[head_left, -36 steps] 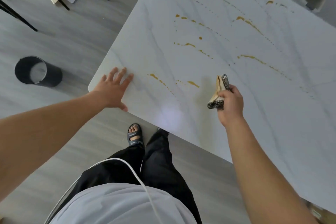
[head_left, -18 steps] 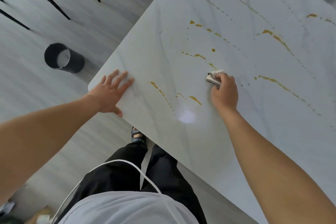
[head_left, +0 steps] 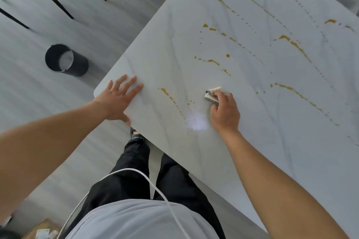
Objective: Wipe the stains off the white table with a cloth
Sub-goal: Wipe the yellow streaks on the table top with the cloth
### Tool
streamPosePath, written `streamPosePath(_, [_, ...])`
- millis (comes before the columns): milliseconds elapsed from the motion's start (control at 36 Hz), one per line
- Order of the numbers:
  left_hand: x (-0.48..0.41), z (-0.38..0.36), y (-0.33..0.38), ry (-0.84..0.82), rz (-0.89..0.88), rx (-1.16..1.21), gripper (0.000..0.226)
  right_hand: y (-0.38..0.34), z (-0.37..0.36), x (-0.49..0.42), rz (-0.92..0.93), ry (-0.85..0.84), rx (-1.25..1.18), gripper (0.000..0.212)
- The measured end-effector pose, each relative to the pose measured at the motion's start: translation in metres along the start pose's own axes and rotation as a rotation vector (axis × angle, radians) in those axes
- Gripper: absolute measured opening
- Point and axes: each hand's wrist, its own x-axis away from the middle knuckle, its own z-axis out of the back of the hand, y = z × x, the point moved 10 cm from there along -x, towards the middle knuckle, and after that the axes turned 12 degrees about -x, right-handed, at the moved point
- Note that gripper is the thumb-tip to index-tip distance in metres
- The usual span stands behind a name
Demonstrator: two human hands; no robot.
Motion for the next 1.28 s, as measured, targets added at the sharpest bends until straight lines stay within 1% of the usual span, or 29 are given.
streamPosePath(28, [0.0,-0.001,0.0,0.0,-0.002,0.001,0.151,0.0,-0.002,0.003,-0.043,0.021,-0.015,0.041])
streamPosePath(56, [0.0,-0.001,0.0,0.002,-0.004,-0.001,0.15,-0.006,-0.007,0.009,-0.035,0.02,-0.004,0.042])
streamPosePath(111, [0.0,-0.001,0.0,-0.001,-0.007,-0.006,0.15,-0.021,-0.022,0.026,0.09,-0.052,0.045,0.041])
streamPosePath(194, [-0.001,-0.001,0.0,-0.017,-0.016,-0.012,0.148,-0.044,-0.047,0.053,0.342,-0.237,0.113,0.033])
streamPosePath(250, [-0.001,-0.001,0.001,-0.024,-0.021,-0.012,0.148,-0.047,-0.051,0.058,0.401,-0.298,0.125,0.031])
streamPosePath(278, [-0.001,-0.002,0.0,-0.02,-0.021,-0.016,0.148,-0.046,-0.048,0.056,0.373,-0.276,0.121,0.03])
streamPosePath(306, [-0.001,-0.002,-0.001,-0.017,-0.023,-0.02,0.148,-0.041,-0.043,0.051,0.299,-0.228,0.106,0.031])
streamPosePath(389, [-0.003,-0.004,0.0,-0.014,-0.028,-0.017,0.148,-0.018,-0.025,0.044,-0.065,-0.001,0.006,0.037])
streamPosePath(417, [-0.002,-0.006,-0.001,-0.012,-0.031,-0.014,0.148,-0.021,-0.025,0.048,-0.103,0.035,-0.005,0.038])
streamPosePath(444, [-0.003,-0.005,0.0,-0.009,-0.032,-0.013,0.149,-0.028,-0.03,0.052,-0.063,0.021,0.023,0.038])
streamPosePath(472, [-0.004,-0.006,0.001,-0.006,-0.034,-0.011,0.149,-0.038,-0.039,0.058,0.025,-0.03,0.057,0.036])
streamPosePath(528, [-0.005,-0.007,0.0,0.003,-0.04,-0.011,0.148,-0.054,-0.061,0.071,0.22,-0.184,0.111,0.033])
streamPosePath(583, [-0.006,-0.008,-0.001,0.013,-0.045,-0.012,0.148,-0.059,-0.072,0.075,0.294,-0.295,0.125,0.036])
streamPosePath(639, [-0.007,-0.01,0.0,0.019,-0.049,-0.006,0.148,-0.056,-0.062,0.067,0.238,-0.247,0.13,0.03])
streamPosePath(722, [-0.009,-0.012,0.0,0.026,-0.055,0.01,0.148,-0.031,-0.038,0.056,-0.069,-0.014,0.033,0.033])
streamPosePath(750, [-0.009,-0.012,0.0,0.027,-0.059,0.013,0.148,-0.029,-0.036,0.058,-0.115,0.032,0.021,0.034])
streamPosePath(778, [-0.009,-0.013,-0.001,0.031,-0.062,0.011,0.148,-0.036,-0.041,0.063,-0.095,0.031,0.041,0.035])
streamPosePath(861, [-0.01,-0.014,-0.001,0.035,-0.071,0.008,0.147,-0.068,-0.07,0.087,0.178,-0.124,0.128,0.028])
streamPosePath(889, [-0.011,-0.014,0.0,0.036,-0.074,0.013,0.147,-0.073,-0.079,0.095,0.257,-0.203,0.147,0.032])
streamPosePath(917, [-0.011,-0.014,0.0,0.038,-0.077,0.016,0.148,-0.076,-0.087,0.101,0.319,-0.27,0.167,0.04])
streamPosePath(972, [-0.012,-0.014,-0.001,0.046,-0.082,0.017,0.148,-0.075,-0.091,0.1,0.364,-0.355,0.192,0.05])
streamPosePath(1000, [-0.012,-0.014,0.0,0.049,-0.084,0.017,0.149,-0.074,-0.088,0.096,0.345,-0.369,0.201,0.049])
streamPosePath(1028, [-0.012,-0.015,0.0,0.05,-0.087,0.017,0.149,-0.07,-0.083,0.088,0.294,-0.345,0.206,0.043])
streamPosePath(1083, [-0.013,-0.016,0.0,0.052,-0.091,0.017,0.149,-0.057,-0.063,0.072,0.09,-0.18,0.153,0.033])
streamPosePath(1111, [-0.013,-0.016,0.0,0.057,-0.091,0.015,0.149,-0.051,-0.054,0.069,-0.011,-0.086,0.116,0.035])
streamPosePath(1139, [-0.013,-0.017,0.0,0.061,-0.093,0.011,0.149,-0.049,-0.051,0.07,-0.066,-0.019,0.092,0.036])
streamPosePath(1167, [-0.013,-0.017,0.0,0.064,-0.095,0.006,0.148,-0.053,-0.053,0.074,-0.072,0.007,0.094,0.036])
streamPosePath(1250, [-0.012,-0.017,0.0,0.073,-0.1,-0.003,0.147,-0.069,-0.072,0.094,0.039,-0.029,0.123,0.04])
streamPosePath(1278, [-0.012,-0.017,0.0,0.076,-0.102,-0.006,0.147,-0.071,-0.076,0.101,0.045,-0.028,0.123,0.039])
